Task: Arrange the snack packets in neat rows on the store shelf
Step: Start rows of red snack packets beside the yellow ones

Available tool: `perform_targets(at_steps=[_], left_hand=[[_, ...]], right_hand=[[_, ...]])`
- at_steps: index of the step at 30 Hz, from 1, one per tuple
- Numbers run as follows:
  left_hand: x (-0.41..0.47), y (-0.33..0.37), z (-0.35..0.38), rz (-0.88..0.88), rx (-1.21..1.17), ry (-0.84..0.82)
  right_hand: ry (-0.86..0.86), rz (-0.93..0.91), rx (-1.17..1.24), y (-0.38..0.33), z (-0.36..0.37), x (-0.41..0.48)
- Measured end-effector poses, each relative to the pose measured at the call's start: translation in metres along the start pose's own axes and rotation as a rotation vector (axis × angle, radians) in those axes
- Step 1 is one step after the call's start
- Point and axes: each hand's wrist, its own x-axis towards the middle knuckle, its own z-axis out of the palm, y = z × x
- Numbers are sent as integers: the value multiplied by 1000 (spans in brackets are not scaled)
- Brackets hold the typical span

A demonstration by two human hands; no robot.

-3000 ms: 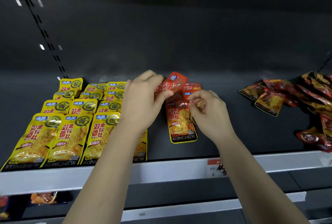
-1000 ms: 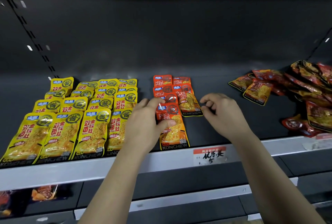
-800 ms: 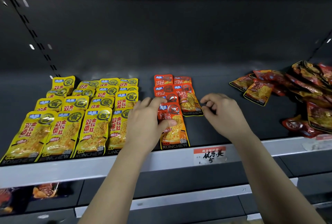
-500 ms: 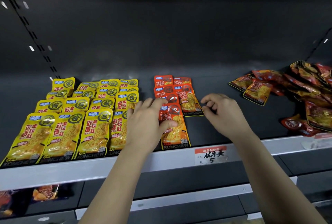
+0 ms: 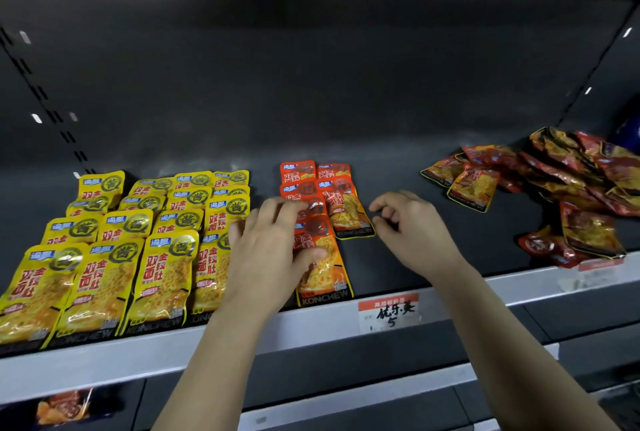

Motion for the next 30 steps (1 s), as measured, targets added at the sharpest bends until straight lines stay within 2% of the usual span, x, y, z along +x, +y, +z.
perform_targets(at_steps=[6, 16, 20, 26, 30], left_hand=[[17, 25, 4, 71, -30, 90], [71, 116, 32, 255, 80, -1], [95, 149, 40, 307, 117, 24], [134, 190, 57, 314, 149, 53], [143, 199, 75, 255, 147, 47]], right_hand=[[-38, -18, 73, 12, -11, 9], [-150, 14, -75, 90, -62, 44], [-65, 38, -103, 120, -93, 59], [-115, 100, -182, 166, -124, 87], [-224, 81, -230, 178, -122, 91]])
